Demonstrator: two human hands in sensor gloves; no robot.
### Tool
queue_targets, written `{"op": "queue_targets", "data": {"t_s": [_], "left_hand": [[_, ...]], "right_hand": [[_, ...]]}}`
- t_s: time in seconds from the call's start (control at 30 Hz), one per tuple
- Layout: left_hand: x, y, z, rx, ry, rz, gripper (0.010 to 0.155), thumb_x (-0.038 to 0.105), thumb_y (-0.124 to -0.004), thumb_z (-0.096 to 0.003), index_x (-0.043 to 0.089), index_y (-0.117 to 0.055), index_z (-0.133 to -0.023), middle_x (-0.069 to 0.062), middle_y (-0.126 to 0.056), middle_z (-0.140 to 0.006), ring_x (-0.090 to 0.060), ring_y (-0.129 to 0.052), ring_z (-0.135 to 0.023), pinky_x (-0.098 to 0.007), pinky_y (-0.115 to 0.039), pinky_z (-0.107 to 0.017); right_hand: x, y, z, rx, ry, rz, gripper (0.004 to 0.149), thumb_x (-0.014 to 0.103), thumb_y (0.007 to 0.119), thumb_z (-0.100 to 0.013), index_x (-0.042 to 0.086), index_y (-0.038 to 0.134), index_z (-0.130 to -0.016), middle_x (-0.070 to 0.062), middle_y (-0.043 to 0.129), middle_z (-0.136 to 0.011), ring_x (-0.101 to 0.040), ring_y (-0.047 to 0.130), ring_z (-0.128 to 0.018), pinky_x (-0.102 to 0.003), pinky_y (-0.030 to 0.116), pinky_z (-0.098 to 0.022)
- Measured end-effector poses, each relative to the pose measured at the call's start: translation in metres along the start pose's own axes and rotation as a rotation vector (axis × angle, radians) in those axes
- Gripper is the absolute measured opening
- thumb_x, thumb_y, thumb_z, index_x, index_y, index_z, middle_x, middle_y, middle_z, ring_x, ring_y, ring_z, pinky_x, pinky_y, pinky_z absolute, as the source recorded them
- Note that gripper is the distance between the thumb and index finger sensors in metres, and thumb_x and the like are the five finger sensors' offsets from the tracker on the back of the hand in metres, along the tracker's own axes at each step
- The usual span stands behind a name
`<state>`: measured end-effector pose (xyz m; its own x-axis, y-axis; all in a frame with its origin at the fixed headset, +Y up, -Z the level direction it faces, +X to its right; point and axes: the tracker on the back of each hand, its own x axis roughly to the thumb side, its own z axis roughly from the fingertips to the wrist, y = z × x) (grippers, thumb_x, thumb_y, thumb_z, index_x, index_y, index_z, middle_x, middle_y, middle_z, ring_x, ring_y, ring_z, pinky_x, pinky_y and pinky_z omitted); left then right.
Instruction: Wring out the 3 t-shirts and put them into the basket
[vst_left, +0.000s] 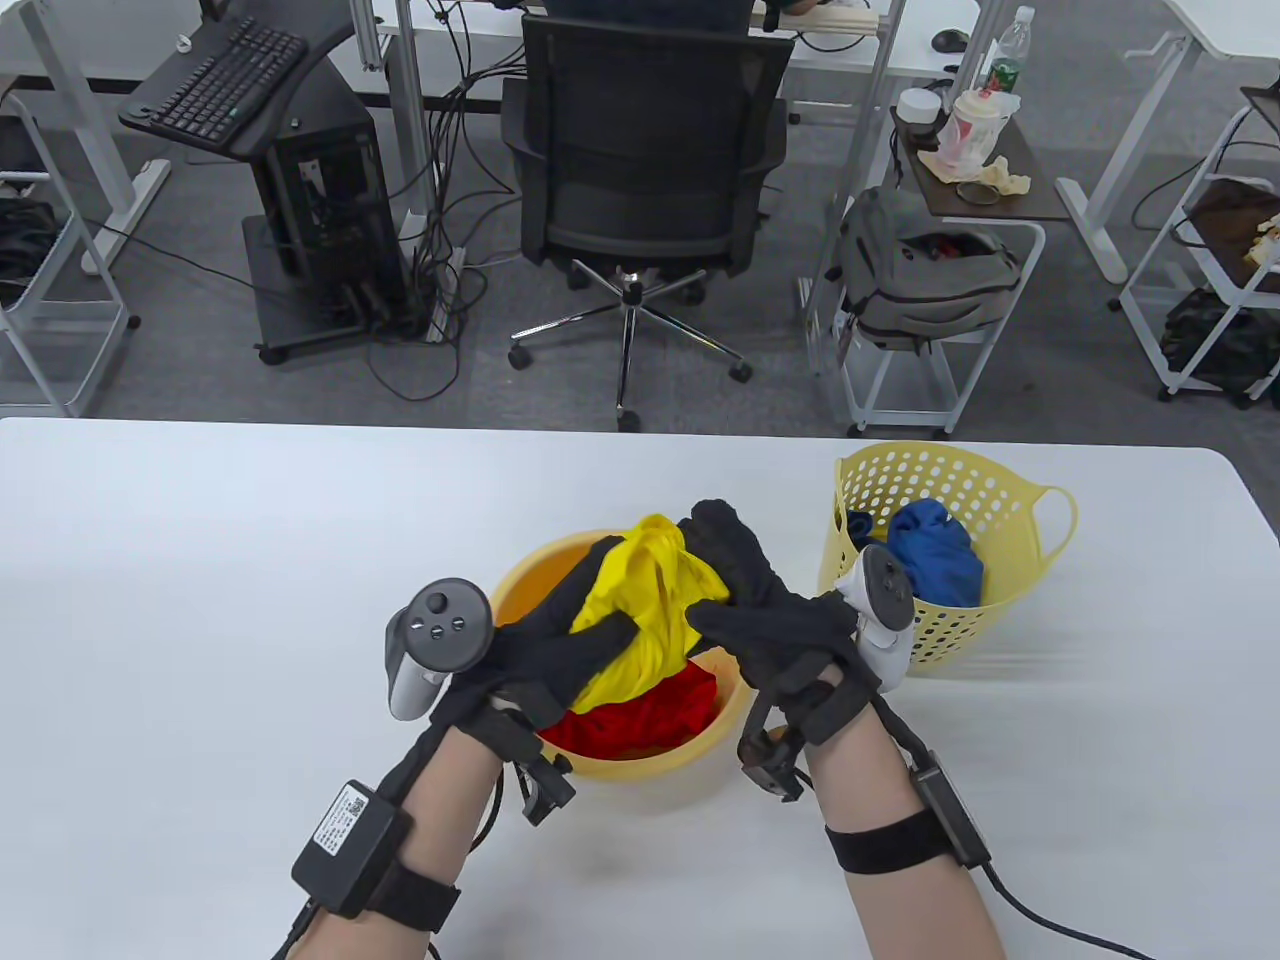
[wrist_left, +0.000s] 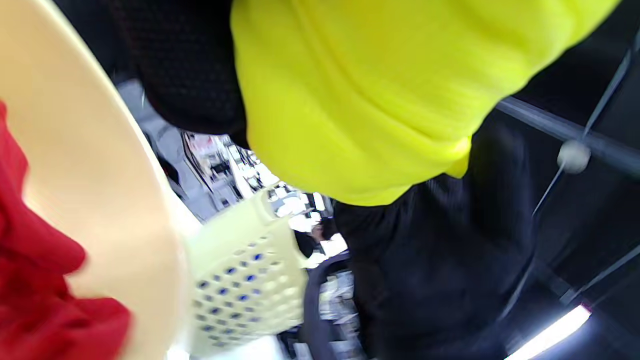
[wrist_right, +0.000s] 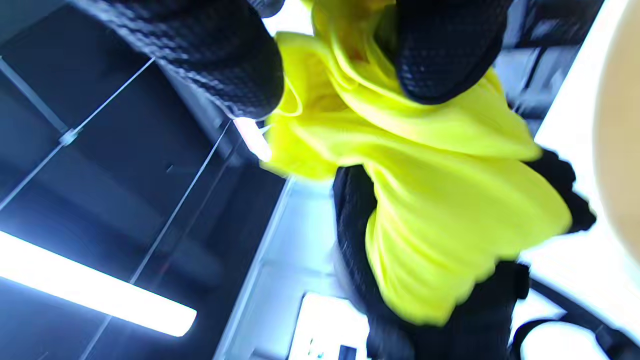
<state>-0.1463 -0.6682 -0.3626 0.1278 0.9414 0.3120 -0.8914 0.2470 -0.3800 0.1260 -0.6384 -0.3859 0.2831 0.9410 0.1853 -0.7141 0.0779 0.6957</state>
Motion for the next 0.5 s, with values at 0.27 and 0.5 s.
{"op": "queue_targets", "data": {"t_s": [0.27,0.5], "left_hand": [[-0.016,0.008,0.001,-0.156,0.060,0.431,0.064,0.059,-0.067,-0.0734,0.045,-0.027,-0.122,-0.030,-0.060,-0.112,-0.025,-0.099,-0.069,-0.041,-0.095,-0.043],[-0.008,-0.004,-0.001,-0.343,0.181,0.188,0.061,0.057,-0.071,-0.0723,0.042,-0.041,-0.123,-0.034,-0.068,-0.106,-0.028,-0.103,-0.061,-0.042,-0.097,-0.035]], "right_hand": [[0.014,0.067,-0.002,-0.050,-0.105,1.398,0.103,0.036,0.096,-0.052,0.043,0.009,-0.107,0.000,0.003,-0.123,-0.051,0.057,-0.097,-0.055,0.062,-0.074],[0.003,0.079,0.004,-0.249,-0.233,1.926,0.123,0.059,0.096,-0.035,0.045,-0.008,-0.099,0.006,-0.008,-0.118,-0.047,0.033,-0.113,-0.062,0.045,-0.084]]}}
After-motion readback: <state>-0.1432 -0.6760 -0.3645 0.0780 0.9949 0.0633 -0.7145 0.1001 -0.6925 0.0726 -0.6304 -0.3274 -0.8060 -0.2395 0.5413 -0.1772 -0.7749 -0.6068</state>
